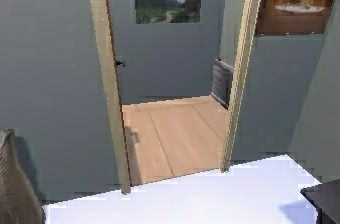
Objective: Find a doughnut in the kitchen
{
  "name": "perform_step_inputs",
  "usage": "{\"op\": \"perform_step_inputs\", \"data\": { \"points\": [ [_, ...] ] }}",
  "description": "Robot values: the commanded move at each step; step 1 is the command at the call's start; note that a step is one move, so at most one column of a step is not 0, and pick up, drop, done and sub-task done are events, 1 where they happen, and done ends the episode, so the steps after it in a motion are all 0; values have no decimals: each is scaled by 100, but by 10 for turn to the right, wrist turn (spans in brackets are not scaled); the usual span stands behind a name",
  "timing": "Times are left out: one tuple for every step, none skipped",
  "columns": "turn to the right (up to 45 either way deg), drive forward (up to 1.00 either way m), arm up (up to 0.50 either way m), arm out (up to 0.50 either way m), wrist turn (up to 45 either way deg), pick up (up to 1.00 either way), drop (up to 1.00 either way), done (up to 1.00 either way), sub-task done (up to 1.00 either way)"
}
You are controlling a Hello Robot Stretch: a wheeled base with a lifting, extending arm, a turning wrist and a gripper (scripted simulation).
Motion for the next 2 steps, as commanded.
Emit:
{"op": "perform_step_inputs", "data": {
  "points": [
    [60, 0, 0, 0, 0, 0, 0, 0, 0],
    [0, 100, 0, 0, 0, 0, 0, 0, 0]
  ]
}}
